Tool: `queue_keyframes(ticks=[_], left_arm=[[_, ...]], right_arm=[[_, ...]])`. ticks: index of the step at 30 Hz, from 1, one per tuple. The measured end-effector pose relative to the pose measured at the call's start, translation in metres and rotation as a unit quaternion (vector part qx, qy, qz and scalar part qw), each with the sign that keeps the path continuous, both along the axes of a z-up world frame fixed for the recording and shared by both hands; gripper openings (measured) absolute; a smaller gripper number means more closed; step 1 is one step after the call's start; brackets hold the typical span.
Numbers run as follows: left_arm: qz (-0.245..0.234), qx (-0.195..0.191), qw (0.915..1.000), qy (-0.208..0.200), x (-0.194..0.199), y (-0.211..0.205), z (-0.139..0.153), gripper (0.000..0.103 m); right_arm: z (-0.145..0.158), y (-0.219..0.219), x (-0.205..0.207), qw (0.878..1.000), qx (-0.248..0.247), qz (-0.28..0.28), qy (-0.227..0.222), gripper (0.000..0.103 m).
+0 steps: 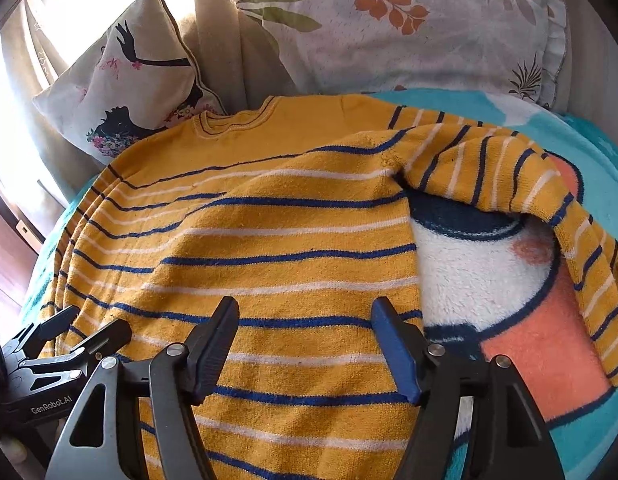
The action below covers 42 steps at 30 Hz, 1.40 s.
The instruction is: Fold small clothes
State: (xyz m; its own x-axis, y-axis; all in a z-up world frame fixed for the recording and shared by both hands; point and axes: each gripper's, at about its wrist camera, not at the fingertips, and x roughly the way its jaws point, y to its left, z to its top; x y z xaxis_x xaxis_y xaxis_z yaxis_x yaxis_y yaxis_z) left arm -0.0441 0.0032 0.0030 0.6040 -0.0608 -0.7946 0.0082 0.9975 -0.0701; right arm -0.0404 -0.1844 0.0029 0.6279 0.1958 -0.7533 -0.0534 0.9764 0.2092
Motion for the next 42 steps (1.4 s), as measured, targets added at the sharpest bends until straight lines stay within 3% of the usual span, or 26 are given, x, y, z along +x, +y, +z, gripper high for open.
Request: queue_keyframes(ticks=[4,9,12,17,19,23,31,32,33,35,38,42], left_arm=[[-0.004,-0.003,1.0,-0.004,-0.003,0.001,0.0,0.103],[-0.004,-0.004,1.0,-0.004,-0.003,0.001,0.0,0.103],[-0.004,-0.003,1.0,-0.004,-0.003,0.001,0.0,0.103],[-0.004,-0.003,1.0,-0.004,-0.003,0.001,0.0,0.103],[-0.005,-0.001,1.0,-0.003,-0.004,0.001,0.0,0.103],[-0.005,0.002,1.0,-0.003,-0.005,-0.001,0.0,0.103],[-0.005,0.01,0.9999,0.0,-0.003,-0.002,-0.001,0.103],[-0.005,0.01,0.9999,0.0,-0.003,-0.002,-0.001,0.103],[-0.005,0.01,0.9999,0.0,-0.003,-0.002,-0.001,0.103],[-0.005,0.008,1.0,-0.001,-0.003,-0.002,-0.001,0.103],[-0.004,0.002,1.0,-0.003,-0.003,-0.001,-0.001,0.103],[0.003,-0.016,0.9998,-0.008,-0.007,0.008,0.005,0.103]], right_arm=[[0.004,-0.023,-0.016,1.0,0.0,-0.028,-0.013,0.073],[0.011,-0.086,-0.056,0.993,-0.018,-0.114,-0.031,0.073],[0.017,-0.133,-0.086,0.981,-0.015,-0.19,-0.042,0.073],[0.023,-0.175,-0.116,0.956,-0.068,-0.277,-0.064,0.074],[0.025,-0.178,-0.117,0.952,-0.095,-0.284,-0.067,0.073],[0.03,-0.191,-0.119,0.945,-0.097,-0.3,-0.085,0.074],[0.015,-0.195,-0.088,0.96,-0.074,-0.261,-0.069,0.073],[0.014,-0.192,-0.084,0.962,-0.077,-0.252,-0.066,0.062],[0.015,-0.19,-0.081,0.964,-0.084,-0.244,-0.065,0.034],[0.015,-0.19,-0.076,0.965,-0.1,-0.235,-0.056,0.009],[0.024,-0.21,-0.081,0.961,-0.084,-0.257,-0.062,0.007],[0.056,-0.25,-0.092,0.937,-0.089,-0.325,-0.092,0.006]])
